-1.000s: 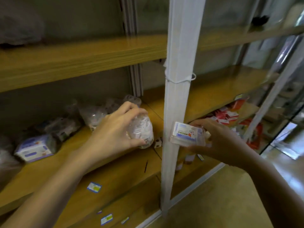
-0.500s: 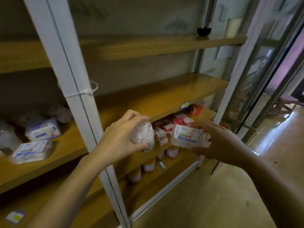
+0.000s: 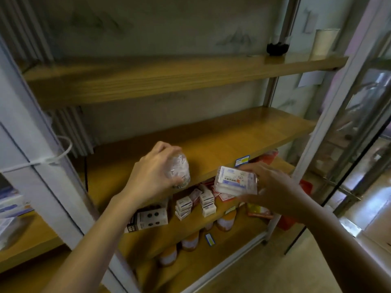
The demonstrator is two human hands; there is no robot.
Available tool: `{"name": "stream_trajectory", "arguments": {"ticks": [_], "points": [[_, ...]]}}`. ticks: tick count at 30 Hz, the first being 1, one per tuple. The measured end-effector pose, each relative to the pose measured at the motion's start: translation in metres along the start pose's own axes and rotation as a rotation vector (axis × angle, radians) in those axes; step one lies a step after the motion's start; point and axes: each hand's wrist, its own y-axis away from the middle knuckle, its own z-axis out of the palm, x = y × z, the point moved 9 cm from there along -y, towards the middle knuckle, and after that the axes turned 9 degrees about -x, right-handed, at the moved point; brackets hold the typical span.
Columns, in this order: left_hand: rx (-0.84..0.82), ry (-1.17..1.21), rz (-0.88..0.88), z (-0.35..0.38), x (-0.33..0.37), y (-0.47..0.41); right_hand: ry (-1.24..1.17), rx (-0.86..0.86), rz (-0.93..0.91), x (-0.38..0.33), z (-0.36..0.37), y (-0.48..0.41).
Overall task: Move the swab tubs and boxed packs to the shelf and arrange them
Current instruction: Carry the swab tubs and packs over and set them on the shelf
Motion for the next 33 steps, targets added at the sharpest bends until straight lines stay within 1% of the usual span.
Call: {"name": "stream_trajectory", "arguments": {"ticks": [7,10,13,20,24,27,30,33], "points": [[0.057,-0.07,-0.195,-0.01,-0.04,-0.063,0.032,-0.013,-0.137,0.011,-0.016,-0.094],[0.096,-0.099,-0.238,-0.016,-0.058,-0.079,-0.044,-0.022,-0.2,0.009,-0.008,-0.139],[0.117,-0.111,-0.307,-0.02,-0.077,-0.082,-0.123,-0.059,-0.25,-0.001,0.005,-0.184],[0.206,-0.182,-0.486,-0.035,-0.104,-0.069,-0.129,-0.176,-0.393,-0.043,0.046,-0.283],[0.214,-0.231,-0.589,-0.035,-0.102,-0.064,-0.073,-0.203,-0.422,-0.058,0.057,-0.316],[0.243,-0.275,-0.647,-0.034,-0.089,-0.068,-0.013,-0.292,-0.482,-0.06,0.067,-0.326],[0.285,-0.293,-0.664,-0.024,-0.068,-0.084,0.047,-0.324,-0.542,-0.042,0.061,-0.323],[0.296,-0.259,-0.639,-0.001,-0.046,-0.12,0.104,-0.314,-0.585,0.0,0.035,-0.312]]}}
